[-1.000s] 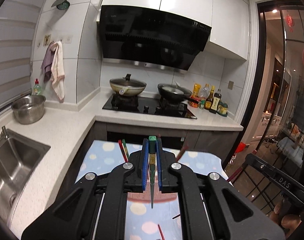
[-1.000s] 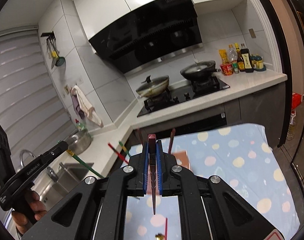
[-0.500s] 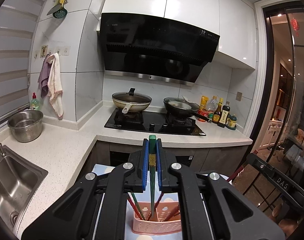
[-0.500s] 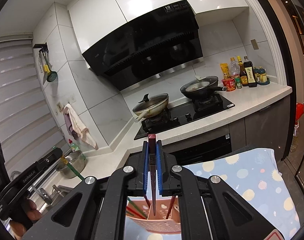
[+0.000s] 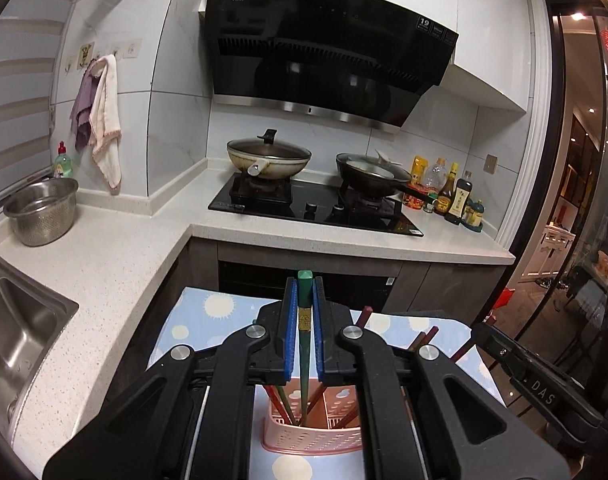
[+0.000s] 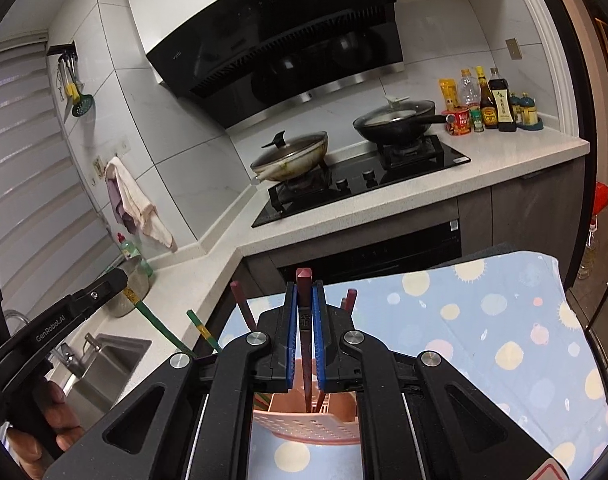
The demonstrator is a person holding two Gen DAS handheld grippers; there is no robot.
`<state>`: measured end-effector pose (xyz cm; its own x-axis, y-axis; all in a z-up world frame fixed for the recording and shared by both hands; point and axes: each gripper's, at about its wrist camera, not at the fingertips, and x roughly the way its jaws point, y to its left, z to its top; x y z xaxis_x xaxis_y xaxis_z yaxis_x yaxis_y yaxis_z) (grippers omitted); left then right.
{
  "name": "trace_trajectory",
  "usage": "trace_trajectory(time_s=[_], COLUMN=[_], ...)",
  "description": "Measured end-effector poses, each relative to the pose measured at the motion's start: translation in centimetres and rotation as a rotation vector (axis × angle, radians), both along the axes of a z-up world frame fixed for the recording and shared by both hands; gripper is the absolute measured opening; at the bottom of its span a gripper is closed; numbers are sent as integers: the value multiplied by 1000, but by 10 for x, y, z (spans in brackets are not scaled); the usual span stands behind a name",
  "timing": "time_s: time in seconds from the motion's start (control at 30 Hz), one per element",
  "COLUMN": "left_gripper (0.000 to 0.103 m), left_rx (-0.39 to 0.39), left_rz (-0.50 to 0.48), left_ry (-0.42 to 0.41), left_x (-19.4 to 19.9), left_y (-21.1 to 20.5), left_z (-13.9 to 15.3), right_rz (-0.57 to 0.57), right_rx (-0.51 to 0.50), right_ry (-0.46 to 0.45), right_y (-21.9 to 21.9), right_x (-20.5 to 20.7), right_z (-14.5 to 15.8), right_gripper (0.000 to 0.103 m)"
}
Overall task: Organize utensils
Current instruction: 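Open both tools to release the chopsticks into the pink holder, then move both open tools back toward the last red chopstick and gold spoon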
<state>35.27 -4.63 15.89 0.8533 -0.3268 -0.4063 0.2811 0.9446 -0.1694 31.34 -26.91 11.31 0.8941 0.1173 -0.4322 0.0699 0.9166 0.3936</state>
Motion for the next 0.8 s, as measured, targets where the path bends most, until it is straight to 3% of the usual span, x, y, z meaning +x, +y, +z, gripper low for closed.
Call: trace_trajectory(time_s=[0.27,0.33,0.37,0.43,0.5,0.8], left_gripper=[8,8,10,27,36,37], left_rx=[-1,7,12,19,22,34], left_rz=[4,12,11,22,34,35], left_ry=[42,42,43,46,46,60], left_x=[4,3,2,1,-1,-8], left_y=[2,2,1,0,0,-1], left_z=[-15,-17,-18,-20,-22,-27], right_rz=[-1,-17,-18,-19,-19,-19], right_rx=[0,-3,-3,0,-2,-7], right_ry=[35,31,32,33,35,33], right_y=[3,3,3,3,3,4], right_x=[4,2,1,0,-2,-9], right_z=[-13,-15,-15,-17,-18,-17], right_gripper=[8,16,18,24,25,29])
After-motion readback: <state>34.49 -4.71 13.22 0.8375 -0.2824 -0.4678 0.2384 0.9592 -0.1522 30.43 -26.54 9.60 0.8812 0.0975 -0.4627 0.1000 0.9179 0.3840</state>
